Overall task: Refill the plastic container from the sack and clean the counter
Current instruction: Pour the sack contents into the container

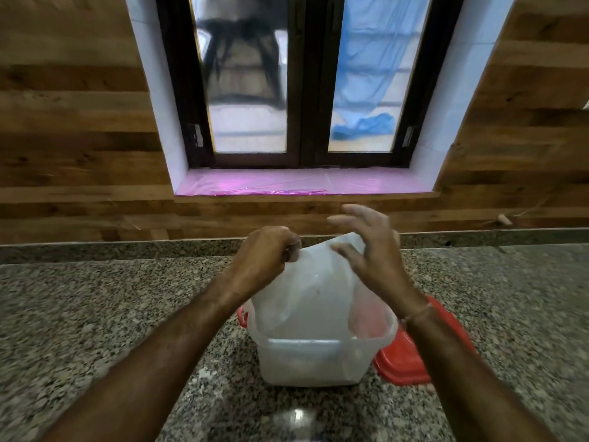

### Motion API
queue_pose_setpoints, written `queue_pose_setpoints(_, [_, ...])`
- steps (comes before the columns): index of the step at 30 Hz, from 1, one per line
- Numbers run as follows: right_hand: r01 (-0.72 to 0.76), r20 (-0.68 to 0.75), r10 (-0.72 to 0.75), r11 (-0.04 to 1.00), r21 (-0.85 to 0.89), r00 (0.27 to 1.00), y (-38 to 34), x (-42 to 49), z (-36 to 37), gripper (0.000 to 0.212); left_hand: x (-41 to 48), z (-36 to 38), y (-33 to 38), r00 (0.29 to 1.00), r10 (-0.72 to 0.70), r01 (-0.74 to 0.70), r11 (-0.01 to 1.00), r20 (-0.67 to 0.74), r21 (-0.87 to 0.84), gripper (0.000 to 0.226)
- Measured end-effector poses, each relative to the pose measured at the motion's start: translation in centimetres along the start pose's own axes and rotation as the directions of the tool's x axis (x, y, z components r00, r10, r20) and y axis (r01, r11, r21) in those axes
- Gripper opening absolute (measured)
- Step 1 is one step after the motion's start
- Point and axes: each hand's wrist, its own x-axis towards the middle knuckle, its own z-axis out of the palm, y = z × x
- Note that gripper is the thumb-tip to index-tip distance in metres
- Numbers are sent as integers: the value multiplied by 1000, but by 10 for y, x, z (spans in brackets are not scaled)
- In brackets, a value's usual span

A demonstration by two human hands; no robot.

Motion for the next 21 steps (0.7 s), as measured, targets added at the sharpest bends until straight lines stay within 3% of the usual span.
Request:
queue_pose_setpoints(2, [62,242,-49,997,-46,969,-13,14,2,29,8,-1,10,999,38,-36,998,-25,51,27])
queue_pose_setpoints(3, [62,287,-45,997,-50,957,-19,18,4,22,10,-2,13,998,48,-45,996,-41,77,25])
queue_pose_setpoints(6, [54,231,-31,994,-95,972,-24,23,13,12,10,-7,13,991,67,-53,992,-117,119,19])
queue_pose_setpoints(8, [10,162,-1,998,-56,987,-23,23,14,16,2,-7,7,963,-50,49,999,-266,-11,10])
queue_pose_setpoints(10, [-71,107,70,997,10,992,-20,26,12,20,-13,1,-3,890,-268,188,953,-369,-238,42])
queue_pose_setpoints(13, [-132,38,131,991,28,991,-21,29,11,26,-50,30,-2,852,-461,315,831,-250,-459,85])
queue_pose_setpoints(17, [-62,13,62,998,3,998,-31,24,17,27,-70,67,8,851,-494,369,803,-177,-469,101])
queue_pose_setpoints(21, [13,73,-15,1000,25,997,-34,17,14,31,-60,68,9,803,-585,411,680,-112,-607,113])
